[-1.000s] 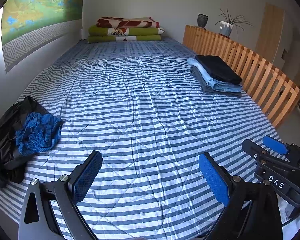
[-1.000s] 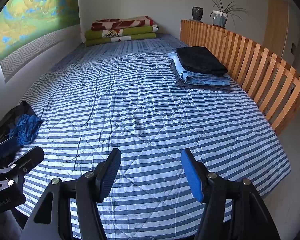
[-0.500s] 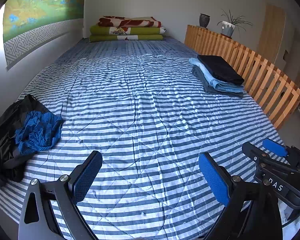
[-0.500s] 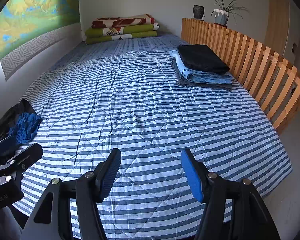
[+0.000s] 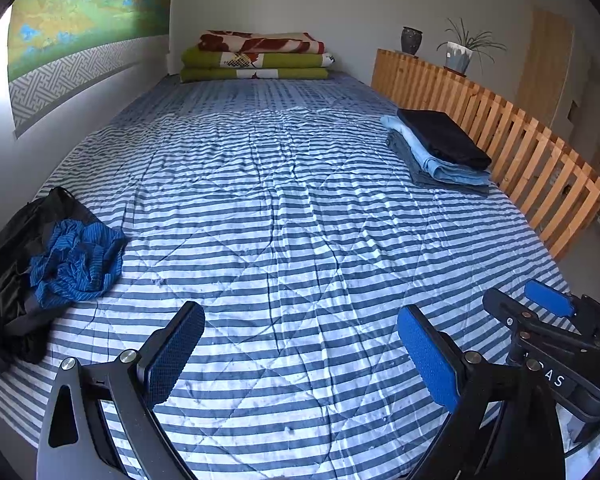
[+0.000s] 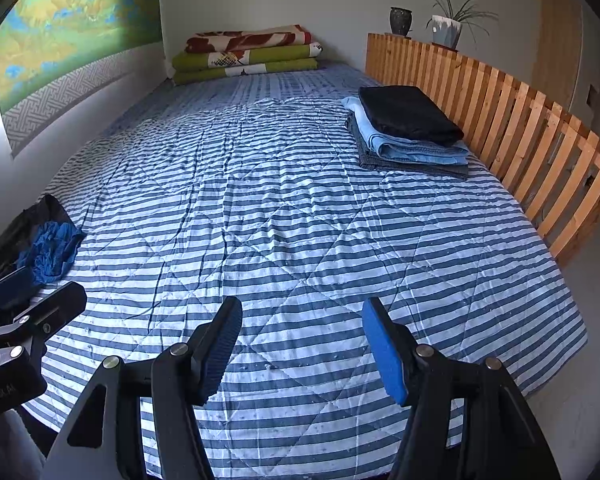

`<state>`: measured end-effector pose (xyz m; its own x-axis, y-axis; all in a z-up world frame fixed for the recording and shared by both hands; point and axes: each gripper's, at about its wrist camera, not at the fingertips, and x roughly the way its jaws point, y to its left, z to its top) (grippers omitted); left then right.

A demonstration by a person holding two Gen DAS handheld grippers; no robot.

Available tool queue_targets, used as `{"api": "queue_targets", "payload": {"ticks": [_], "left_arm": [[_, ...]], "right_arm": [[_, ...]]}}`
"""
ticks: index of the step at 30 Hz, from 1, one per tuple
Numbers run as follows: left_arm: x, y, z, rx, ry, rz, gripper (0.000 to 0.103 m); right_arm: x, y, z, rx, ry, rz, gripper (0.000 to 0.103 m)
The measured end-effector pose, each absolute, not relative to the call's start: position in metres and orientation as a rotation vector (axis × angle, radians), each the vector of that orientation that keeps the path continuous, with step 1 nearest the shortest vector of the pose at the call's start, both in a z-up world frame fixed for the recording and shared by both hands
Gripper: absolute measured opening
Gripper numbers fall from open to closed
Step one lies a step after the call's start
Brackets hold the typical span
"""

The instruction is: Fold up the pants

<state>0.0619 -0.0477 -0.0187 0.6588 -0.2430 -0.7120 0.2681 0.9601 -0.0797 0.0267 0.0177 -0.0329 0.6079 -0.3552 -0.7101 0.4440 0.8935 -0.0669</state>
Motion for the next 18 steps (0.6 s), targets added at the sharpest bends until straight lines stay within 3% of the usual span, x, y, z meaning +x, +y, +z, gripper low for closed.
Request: {"api": "queue_targets", "payload": {"ticks": [18], "left_arm": [[0.07, -0.0415, -0.0276, 0.014, 0.826, -0.275, 0.099]], "right_arm": [[0.0356, 0.0185, -0.0407, 0.115, 0.815, -0.444, 0.058]]}}
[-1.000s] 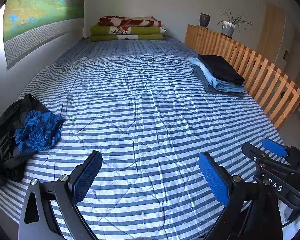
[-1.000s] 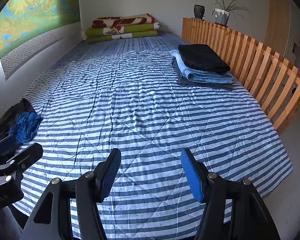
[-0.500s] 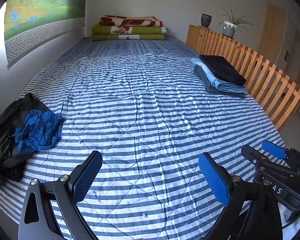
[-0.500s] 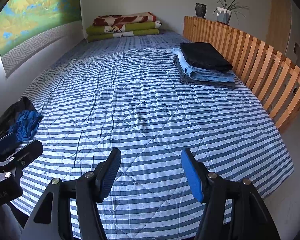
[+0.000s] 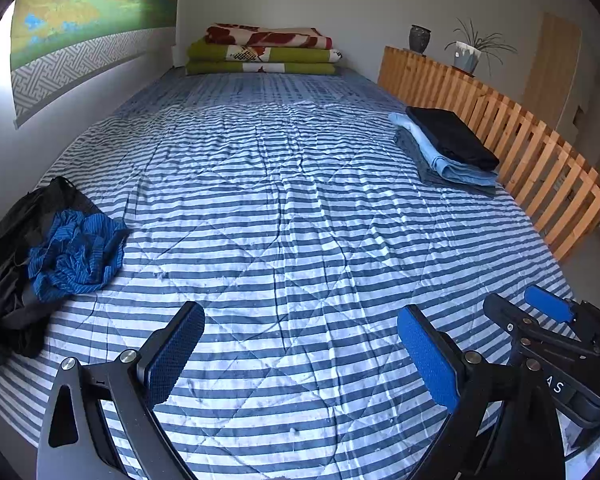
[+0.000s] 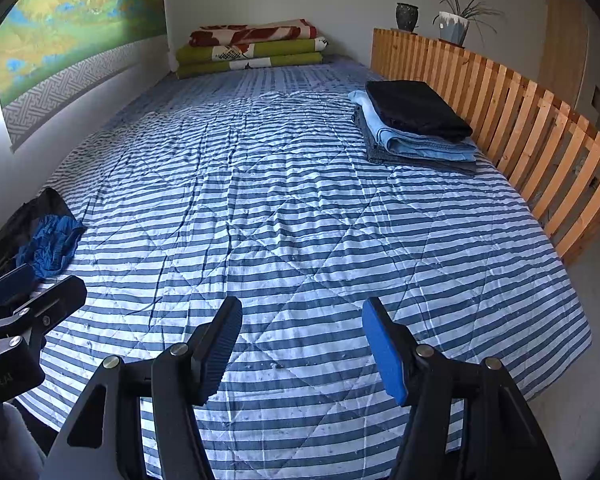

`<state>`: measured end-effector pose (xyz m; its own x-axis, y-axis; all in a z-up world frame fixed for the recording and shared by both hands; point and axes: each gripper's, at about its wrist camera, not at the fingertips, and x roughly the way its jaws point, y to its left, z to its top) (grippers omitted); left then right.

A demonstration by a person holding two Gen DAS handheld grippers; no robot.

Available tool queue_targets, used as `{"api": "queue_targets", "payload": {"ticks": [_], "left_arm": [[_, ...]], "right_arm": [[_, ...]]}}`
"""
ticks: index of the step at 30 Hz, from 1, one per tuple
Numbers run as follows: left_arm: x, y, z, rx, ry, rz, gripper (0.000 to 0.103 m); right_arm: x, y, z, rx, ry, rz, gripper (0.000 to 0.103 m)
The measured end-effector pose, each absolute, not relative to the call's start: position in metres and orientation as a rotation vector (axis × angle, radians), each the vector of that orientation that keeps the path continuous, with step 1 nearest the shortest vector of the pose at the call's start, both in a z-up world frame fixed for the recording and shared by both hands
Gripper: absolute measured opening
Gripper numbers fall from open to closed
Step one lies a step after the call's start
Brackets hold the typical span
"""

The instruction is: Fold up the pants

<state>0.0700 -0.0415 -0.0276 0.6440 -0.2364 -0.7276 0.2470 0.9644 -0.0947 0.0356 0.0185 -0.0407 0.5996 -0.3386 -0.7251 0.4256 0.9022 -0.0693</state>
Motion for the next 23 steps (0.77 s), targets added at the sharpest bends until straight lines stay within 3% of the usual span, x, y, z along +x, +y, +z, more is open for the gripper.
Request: {"api": "queue_targets", "payload": {"ticks": [23], "left_arm": [[0.0751, -0.0391, -0.0329, 0.017, 0.829, -0.254, 0.099]], "right_arm": [[0.0445, 0.0206, -0.0468, 0.103, 0.831, -0.425, 0.058]]}}
